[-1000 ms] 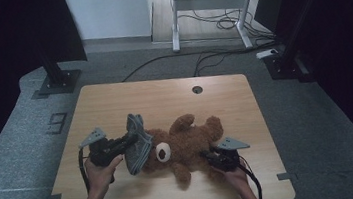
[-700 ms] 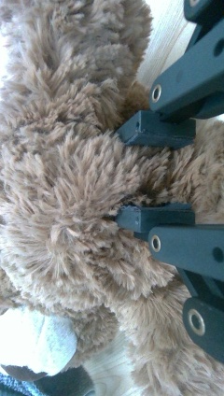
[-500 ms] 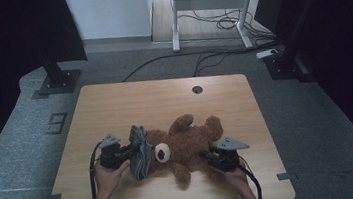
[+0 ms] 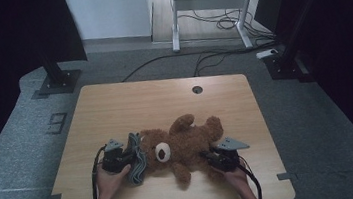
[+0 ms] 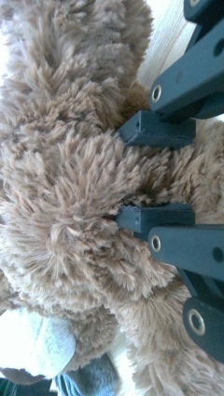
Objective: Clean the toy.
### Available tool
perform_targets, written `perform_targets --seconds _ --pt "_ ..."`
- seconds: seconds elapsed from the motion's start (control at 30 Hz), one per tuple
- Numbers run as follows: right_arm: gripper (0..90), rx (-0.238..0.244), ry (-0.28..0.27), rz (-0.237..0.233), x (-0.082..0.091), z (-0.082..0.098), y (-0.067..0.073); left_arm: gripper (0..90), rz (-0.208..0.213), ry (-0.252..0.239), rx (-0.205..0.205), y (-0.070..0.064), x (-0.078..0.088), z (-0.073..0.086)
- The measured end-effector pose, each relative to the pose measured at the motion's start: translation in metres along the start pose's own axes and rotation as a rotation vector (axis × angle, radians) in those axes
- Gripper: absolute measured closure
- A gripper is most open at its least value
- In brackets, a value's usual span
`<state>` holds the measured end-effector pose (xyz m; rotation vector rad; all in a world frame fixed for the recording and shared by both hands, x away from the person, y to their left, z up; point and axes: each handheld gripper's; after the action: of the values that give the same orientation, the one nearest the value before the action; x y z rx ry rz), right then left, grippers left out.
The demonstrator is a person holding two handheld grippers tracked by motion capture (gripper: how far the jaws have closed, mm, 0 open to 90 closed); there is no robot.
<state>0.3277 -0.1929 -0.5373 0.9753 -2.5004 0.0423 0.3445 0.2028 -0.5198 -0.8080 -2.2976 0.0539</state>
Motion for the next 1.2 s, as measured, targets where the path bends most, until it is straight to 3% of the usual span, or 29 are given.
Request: perform_targets --seconds 0.1,0.2,0.3,0.37,0.5,0.57,0.6,0.7,0.97,1.03,1.2 --pt "65.8 -0.004 0.0 -0.003 0.0 0.0 -0.001 78.8 0.021 -0.059 0.022 0.003 0.016 -0.005" --pt "65.8 -0.001 0.0 -0.001 0.0 0.0 0.0 78.7 0.04 -0.138 0.016 -0.002 0.033 -0.014" --pt "65.8 -0.002 0.0 -0.001 0.0 0.0 0.0 78.7 0.085 -0.202 -0.013 -0.014 0.047 -0.025" --pt "65.8 -0.002 0.0 -0.001 0.0 0.0 0.0 78.5 0.14 -0.236 -0.04 -0.029 0.051 -0.033" --pt "65.8 -0.002 0.0 0.0 0.0 0.0 0.0 78.3 0.199 -0.209 -0.098 -0.058 0.038 -0.038" --pt "65.8 -0.002 0.0 -0.001 0.0 0.0 0.0 78.0 0.187 -0.161 -0.14 -0.069 0.021 -0.034" --pt "65.8 -0.001 0.001 -0.001 0.0 0.0 0.0 77.9 0.183 -0.154 -0.142 -0.07 0.016 -0.032" --pt "65.8 0.003 0.0 -0.003 0.0 0.0 0.001 77.8 0.193 -0.159 -0.105 -0.059 0.014 -0.025" --pt "65.7 -0.009 -0.004 -0.01 -0.001 0.0 0.0 78.6 0.094 -0.099 -0.048 -0.021 0.017 -0.002" --pt "65.7 -0.009 -0.004 -0.008 -0.001 0.0 0.0 78.7 0.06 -0.077 -0.037 -0.014 0.013 0.002" --pt "65.7 -0.011 -0.004 -0.008 -0.001 0.0 0.0 78.6 0.034 0.009 -0.03 -0.006 0.002 0.006"
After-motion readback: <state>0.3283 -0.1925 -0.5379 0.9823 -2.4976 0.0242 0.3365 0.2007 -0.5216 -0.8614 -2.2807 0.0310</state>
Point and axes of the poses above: each handheld gripper's, and its own axes: x roughly backward along the jaws, z roughly out of its underside, y roughly to its left
